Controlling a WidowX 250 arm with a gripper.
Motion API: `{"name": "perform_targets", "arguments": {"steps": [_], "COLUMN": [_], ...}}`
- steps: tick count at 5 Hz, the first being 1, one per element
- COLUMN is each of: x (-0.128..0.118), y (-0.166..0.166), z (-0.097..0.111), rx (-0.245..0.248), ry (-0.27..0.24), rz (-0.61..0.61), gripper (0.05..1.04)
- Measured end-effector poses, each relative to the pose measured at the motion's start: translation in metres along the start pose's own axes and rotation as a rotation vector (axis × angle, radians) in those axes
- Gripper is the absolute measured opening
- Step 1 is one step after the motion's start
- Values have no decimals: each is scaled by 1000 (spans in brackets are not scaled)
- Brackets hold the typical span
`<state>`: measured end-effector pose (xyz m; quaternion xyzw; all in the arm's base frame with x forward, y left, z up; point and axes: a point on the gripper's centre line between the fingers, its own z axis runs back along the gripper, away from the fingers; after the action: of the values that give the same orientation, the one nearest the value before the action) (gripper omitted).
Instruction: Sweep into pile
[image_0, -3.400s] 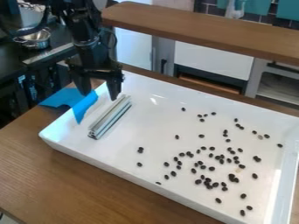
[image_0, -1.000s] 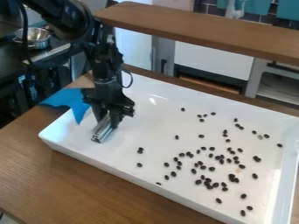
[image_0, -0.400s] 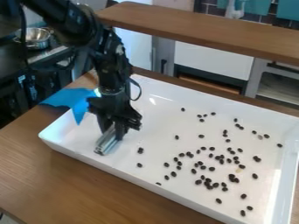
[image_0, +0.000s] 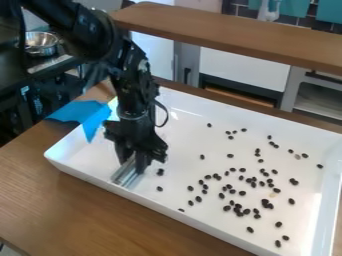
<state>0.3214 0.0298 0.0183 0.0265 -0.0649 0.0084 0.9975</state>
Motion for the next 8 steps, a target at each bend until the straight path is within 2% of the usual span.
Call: {"name": "perform_targets", "arguments": {"steps": [4, 8], "x": [0, -5], "y": [-45, -117], "z": [0, 6], "rx": [15, -32], "ry": [6, 23], "rz": [54, 13], "gripper": [370, 370]}}
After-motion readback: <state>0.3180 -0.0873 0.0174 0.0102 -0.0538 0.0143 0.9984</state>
